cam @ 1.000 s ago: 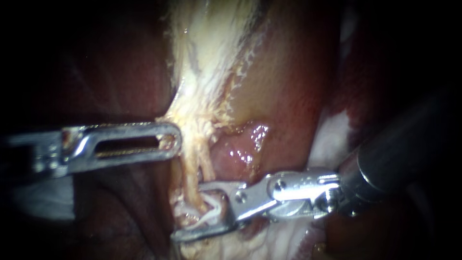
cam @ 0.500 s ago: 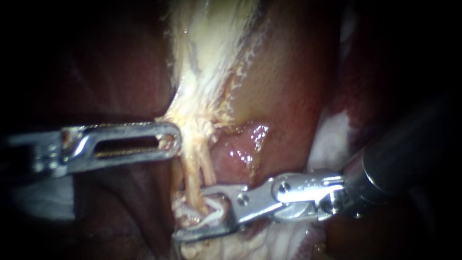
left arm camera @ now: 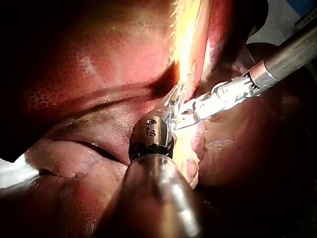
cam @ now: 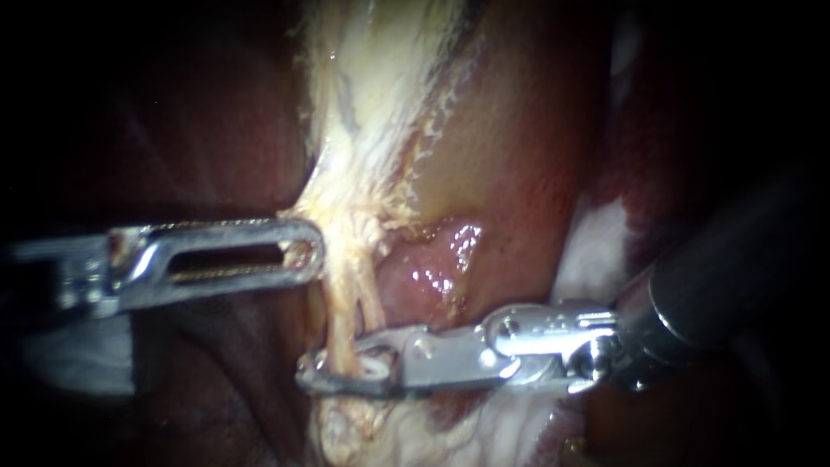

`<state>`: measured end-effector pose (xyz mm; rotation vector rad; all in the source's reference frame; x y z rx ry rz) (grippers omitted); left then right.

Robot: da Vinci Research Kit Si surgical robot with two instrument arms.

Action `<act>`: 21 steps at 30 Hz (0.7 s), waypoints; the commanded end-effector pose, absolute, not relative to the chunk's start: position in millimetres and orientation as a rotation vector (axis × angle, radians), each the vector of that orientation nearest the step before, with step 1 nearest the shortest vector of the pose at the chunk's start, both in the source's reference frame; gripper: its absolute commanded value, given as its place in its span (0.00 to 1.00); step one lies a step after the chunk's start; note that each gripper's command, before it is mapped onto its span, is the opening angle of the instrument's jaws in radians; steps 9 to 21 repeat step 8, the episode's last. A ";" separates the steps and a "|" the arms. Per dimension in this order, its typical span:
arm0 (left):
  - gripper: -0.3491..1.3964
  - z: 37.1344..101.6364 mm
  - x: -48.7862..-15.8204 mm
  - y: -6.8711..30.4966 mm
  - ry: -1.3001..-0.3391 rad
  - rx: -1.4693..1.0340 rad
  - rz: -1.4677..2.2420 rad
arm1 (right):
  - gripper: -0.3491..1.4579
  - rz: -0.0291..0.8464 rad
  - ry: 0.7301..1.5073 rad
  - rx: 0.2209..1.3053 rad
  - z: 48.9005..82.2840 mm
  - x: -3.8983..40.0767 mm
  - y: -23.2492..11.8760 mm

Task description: Clipping second clip left tube

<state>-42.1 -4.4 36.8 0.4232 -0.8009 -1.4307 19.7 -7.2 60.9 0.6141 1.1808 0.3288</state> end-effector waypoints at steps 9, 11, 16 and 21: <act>0.00 36.8 -42.1 -4.3 -0.801 0.424 -1.431 | 0.00 0.327 1.173 0.617 61.1 19.7 -7.2; 0.00 36.8 -42.1 -4.3 -0.801 0.424 -1.431 | 0.00 0.327 1.173 0.617 61.1 19.7 -7.2; 0.00 36.8 -42.1 -4.3 -0.801 0.424 -1.431 | 0.00 0.327 1.173 0.617 61.1 19.7 -7.2; 0.00 36.8 -42.1 -4.3 -0.801 0.424 -1.431 | 0.00 0.327 1.173 0.617 61.1 19.7 -7.2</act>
